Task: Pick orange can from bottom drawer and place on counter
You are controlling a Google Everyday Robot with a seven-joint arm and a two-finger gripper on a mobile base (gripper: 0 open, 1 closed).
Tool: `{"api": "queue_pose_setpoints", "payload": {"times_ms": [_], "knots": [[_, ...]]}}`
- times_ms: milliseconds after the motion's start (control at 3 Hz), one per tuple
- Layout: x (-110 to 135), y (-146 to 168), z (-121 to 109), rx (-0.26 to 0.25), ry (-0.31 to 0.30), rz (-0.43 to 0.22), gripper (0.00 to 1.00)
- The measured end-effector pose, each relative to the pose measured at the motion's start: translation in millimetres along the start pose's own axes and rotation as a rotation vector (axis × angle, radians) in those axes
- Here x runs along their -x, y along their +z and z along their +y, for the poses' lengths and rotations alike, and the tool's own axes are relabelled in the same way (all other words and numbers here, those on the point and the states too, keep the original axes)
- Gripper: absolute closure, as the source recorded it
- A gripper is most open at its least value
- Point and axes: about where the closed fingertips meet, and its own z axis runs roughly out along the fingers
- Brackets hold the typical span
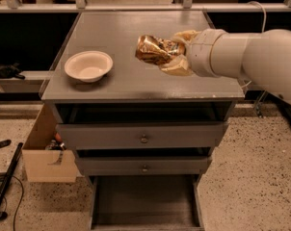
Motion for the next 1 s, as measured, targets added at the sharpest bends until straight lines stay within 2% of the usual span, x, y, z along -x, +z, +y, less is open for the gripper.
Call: {"api": "queue_pose_setpoints", "payload": {"times_ms": [333,667,1000], "knots": [[-1.3,8.9,-11.3,-0.035,0.031,-0.033,1.0],[-13.7,29.2,-43.1,-0.078,0.077,-0.058,1.0],[-29.7,40.3,-92.0,-0.148,0.108,-0.048,1.0]]}}
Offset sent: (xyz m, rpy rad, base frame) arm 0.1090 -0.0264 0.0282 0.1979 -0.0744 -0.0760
